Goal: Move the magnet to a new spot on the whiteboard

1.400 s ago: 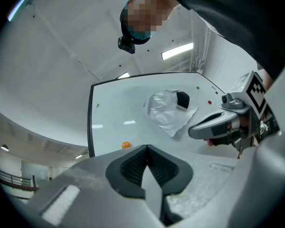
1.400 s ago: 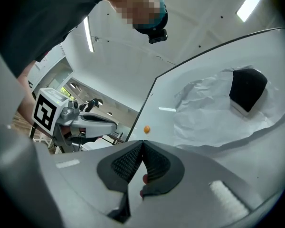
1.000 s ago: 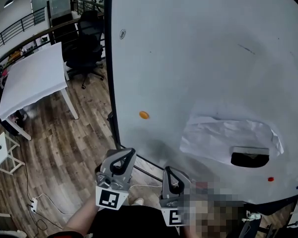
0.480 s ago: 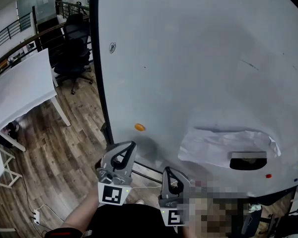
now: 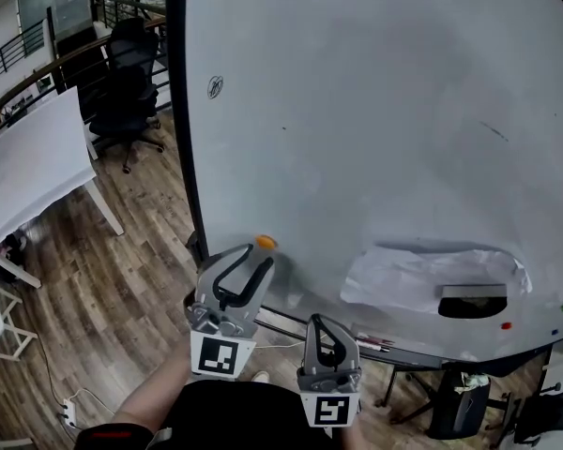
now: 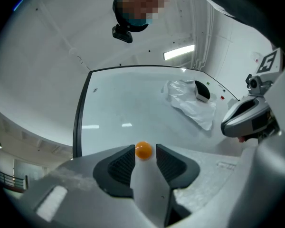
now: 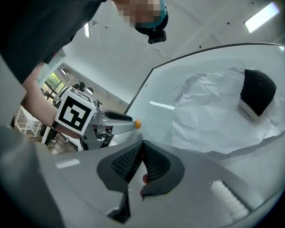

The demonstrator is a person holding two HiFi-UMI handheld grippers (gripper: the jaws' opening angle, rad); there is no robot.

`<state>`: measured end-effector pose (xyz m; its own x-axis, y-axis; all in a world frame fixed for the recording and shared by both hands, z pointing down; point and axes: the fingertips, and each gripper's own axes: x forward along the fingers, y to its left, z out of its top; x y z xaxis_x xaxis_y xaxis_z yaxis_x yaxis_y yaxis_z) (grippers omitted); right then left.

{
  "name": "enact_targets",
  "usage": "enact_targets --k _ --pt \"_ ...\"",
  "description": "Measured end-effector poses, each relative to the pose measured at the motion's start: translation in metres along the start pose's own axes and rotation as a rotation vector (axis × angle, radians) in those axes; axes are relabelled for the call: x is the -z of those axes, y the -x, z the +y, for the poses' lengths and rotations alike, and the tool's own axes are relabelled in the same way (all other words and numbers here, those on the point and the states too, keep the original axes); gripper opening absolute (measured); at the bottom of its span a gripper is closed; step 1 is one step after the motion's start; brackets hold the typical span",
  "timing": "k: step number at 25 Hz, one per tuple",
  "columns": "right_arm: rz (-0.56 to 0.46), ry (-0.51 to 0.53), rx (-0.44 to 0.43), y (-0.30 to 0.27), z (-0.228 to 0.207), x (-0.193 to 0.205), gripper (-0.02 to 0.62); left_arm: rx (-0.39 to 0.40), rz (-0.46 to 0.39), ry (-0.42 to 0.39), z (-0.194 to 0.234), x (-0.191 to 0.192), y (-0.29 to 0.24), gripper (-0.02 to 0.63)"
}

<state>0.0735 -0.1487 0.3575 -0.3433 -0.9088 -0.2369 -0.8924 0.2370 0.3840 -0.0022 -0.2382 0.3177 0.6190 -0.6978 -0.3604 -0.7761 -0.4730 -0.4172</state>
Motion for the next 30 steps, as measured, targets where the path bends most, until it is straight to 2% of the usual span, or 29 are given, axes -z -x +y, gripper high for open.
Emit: enact_targets --k 13,30 --pt "0.025 0.008 0.045 0.004 -0.008 0.003 0.003 -0.002 0.000 0.014 0.004 0.002 -0.015 0.141" --pt "0.035 -0.002 0.051 0.012 -0.019 0.010 0.003 -0.032 0.020 0.026 0.006 0.002 -0.017 0.130"
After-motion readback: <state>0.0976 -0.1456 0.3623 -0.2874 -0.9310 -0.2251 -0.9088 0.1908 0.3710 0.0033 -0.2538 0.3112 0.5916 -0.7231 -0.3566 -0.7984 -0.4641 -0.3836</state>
